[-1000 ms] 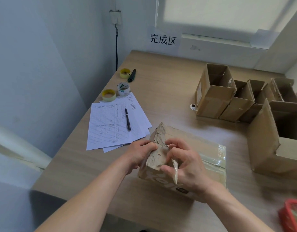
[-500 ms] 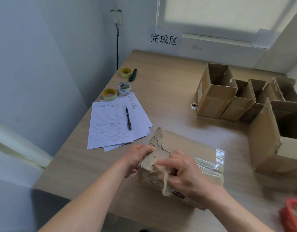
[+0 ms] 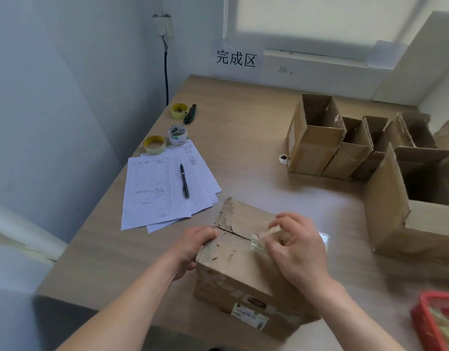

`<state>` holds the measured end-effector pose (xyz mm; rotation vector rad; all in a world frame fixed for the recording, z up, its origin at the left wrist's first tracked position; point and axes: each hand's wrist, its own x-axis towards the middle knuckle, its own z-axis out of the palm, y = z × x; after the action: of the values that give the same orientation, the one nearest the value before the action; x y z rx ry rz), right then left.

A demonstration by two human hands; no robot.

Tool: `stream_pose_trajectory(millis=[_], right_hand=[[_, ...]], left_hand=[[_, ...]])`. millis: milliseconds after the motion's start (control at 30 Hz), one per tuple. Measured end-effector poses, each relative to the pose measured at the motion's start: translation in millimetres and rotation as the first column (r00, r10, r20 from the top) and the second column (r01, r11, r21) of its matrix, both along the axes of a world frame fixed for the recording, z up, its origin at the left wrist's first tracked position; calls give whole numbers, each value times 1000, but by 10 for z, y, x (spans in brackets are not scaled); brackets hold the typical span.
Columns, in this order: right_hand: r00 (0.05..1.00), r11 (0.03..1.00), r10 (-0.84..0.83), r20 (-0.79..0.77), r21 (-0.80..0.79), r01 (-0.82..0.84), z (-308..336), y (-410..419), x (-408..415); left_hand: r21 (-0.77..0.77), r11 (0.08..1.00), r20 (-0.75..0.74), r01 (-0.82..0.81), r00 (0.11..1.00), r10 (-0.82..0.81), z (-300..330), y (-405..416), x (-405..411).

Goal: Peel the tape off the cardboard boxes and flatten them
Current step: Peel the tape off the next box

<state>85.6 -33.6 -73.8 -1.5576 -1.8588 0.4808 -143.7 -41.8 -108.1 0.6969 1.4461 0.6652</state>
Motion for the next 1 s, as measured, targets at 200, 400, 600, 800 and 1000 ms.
stream_pose_trajectory(millis=[200, 400, 600, 800, 1000], right_hand=[[966, 985, -170, 192, 61, 161, -113, -42, 195], [982, 984, -167, 89, -40, 171, -144, 67, 225], [997, 995, -78, -12, 53, 79, -82, 284, 289], [989, 990, 40, 143, 126, -58, -418, 219, 361], [993, 995, 32, 111, 94, -42, -453, 442, 310]], left_hand=[[129, 987, 49, -97, 995, 91, -111, -109, -32], [208, 962, 26, -175, 985, 173, -135, -199, 37], [253, 950, -3, -181, 982, 188, -134, -213, 104], [185, 982, -221, -30, 973, 72, -186, -255, 230], [284, 956, -346, 72, 938, 32, -30, -102, 363]])
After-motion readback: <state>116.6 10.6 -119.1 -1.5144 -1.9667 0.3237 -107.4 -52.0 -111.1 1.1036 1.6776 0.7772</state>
